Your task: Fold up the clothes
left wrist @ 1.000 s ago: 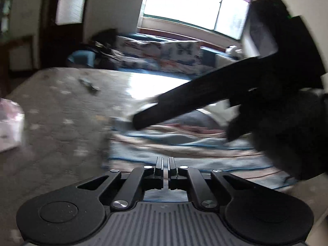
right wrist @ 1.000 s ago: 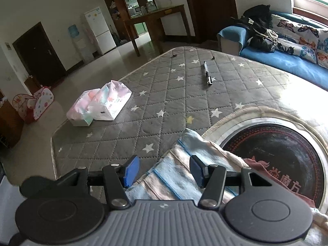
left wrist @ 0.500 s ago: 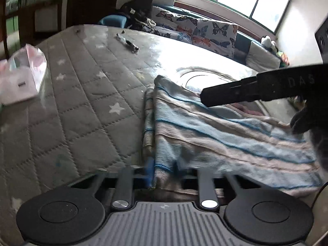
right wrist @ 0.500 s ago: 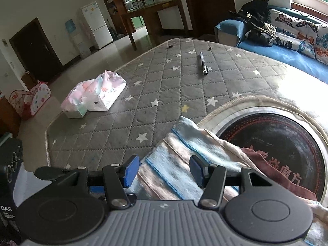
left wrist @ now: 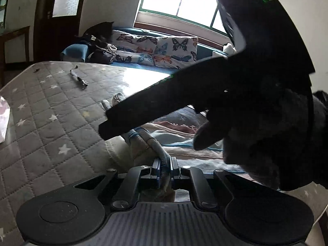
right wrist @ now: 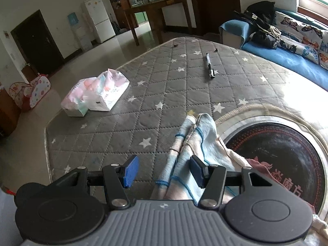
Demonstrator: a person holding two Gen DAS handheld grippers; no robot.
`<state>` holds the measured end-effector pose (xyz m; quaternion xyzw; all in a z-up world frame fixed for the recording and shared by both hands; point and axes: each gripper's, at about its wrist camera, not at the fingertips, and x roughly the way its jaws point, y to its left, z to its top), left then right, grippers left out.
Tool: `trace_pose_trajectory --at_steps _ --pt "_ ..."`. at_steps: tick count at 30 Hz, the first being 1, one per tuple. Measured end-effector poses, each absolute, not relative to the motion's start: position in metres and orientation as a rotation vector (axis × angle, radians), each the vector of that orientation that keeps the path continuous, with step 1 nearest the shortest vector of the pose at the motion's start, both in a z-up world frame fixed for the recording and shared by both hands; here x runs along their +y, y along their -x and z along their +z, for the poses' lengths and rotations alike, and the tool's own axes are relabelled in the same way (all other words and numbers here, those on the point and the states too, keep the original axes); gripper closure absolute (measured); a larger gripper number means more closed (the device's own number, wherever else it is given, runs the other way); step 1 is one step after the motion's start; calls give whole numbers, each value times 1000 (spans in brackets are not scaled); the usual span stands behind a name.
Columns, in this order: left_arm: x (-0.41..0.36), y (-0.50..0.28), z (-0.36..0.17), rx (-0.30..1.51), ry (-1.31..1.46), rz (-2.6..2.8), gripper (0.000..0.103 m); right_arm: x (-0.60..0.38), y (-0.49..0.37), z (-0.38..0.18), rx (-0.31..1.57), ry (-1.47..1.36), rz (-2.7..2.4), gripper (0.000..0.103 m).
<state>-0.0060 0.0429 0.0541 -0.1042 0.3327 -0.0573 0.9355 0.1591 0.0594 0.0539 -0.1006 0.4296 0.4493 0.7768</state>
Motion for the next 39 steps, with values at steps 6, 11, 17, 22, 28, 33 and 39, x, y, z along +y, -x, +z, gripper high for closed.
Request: trace_pose_trajectory --at_steps 6,11,17,22,28,33,39 --pt "22 2 56 674 171 -162 93 56 -157 48 910 277 924 67" --pt "20 9 61 661 162 -251 58 33 -157 45 889 240 888 93" --pt "25 19 69 608 165 -334 31 -36 -160 48 875 90 795 96" --pt "22 15 68 622 171 -339 20 -103 -160 50 866 -20 710 96" --pt "3 9 61 666 145 -355 20 -178 -153 50 842 -128 628 96" --pt "-13 5 56 704 121 -356 20 -229 -146 40 833 -201 555 96" --pt "-29 -3 49 747 99 -360 20 -255 -152 28 843 -220 544 96"
